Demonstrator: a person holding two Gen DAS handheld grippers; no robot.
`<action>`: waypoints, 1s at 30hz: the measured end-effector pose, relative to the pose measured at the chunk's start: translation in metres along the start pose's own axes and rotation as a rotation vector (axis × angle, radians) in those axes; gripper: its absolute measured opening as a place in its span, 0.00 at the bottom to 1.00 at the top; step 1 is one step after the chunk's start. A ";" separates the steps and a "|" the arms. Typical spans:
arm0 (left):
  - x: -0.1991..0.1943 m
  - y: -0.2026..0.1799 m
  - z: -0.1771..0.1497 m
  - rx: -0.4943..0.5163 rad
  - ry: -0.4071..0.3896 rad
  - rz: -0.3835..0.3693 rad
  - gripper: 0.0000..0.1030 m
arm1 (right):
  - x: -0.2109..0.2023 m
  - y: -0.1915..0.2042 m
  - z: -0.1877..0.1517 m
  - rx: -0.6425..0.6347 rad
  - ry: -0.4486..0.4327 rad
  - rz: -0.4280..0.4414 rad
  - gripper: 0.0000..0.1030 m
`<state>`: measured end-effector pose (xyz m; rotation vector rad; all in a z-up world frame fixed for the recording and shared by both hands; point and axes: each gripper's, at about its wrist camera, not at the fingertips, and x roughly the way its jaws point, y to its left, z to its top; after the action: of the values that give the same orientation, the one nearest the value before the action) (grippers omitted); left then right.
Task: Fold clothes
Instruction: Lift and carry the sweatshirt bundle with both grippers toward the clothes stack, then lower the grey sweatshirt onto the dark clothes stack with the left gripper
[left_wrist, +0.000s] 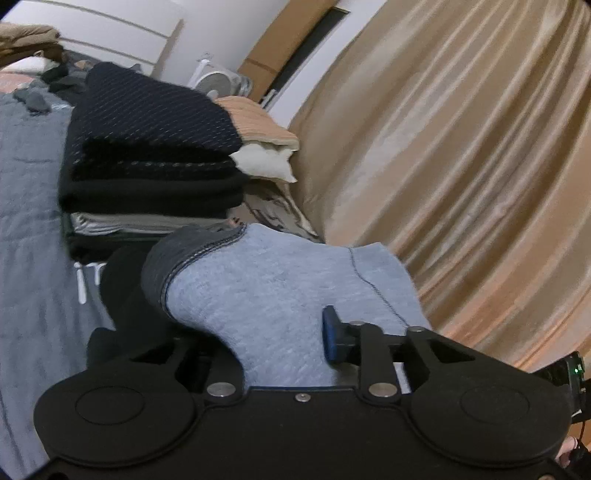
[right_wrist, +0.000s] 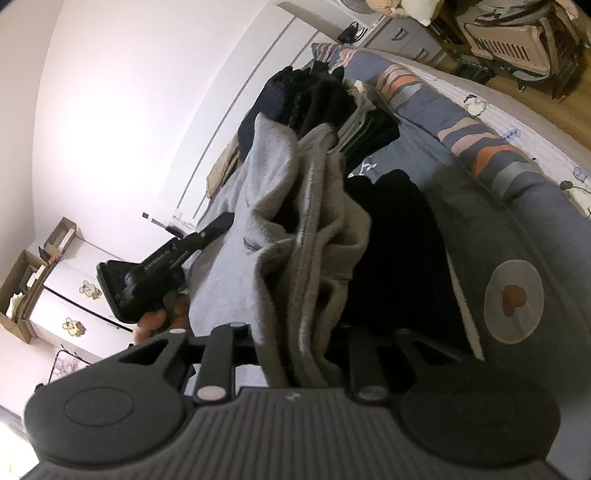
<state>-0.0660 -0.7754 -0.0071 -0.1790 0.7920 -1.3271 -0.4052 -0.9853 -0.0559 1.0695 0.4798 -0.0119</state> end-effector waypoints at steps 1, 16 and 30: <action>-0.004 0.002 0.000 -0.007 -0.004 0.013 0.39 | -0.001 -0.001 -0.001 0.000 -0.002 0.001 0.25; -0.115 -0.031 -0.037 0.168 -0.112 0.261 0.87 | -0.062 0.015 -0.025 -0.103 -0.167 -0.210 0.70; -0.121 -0.127 -0.137 0.524 -0.069 0.458 1.00 | -0.079 0.077 -0.059 -0.334 -0.223 -0.397 0.82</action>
<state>-0.2535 -0.6567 0.0112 0.3530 0.3725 -1.0403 -0.4796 -0.9150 0.0157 0.6248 0.4661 -0.3854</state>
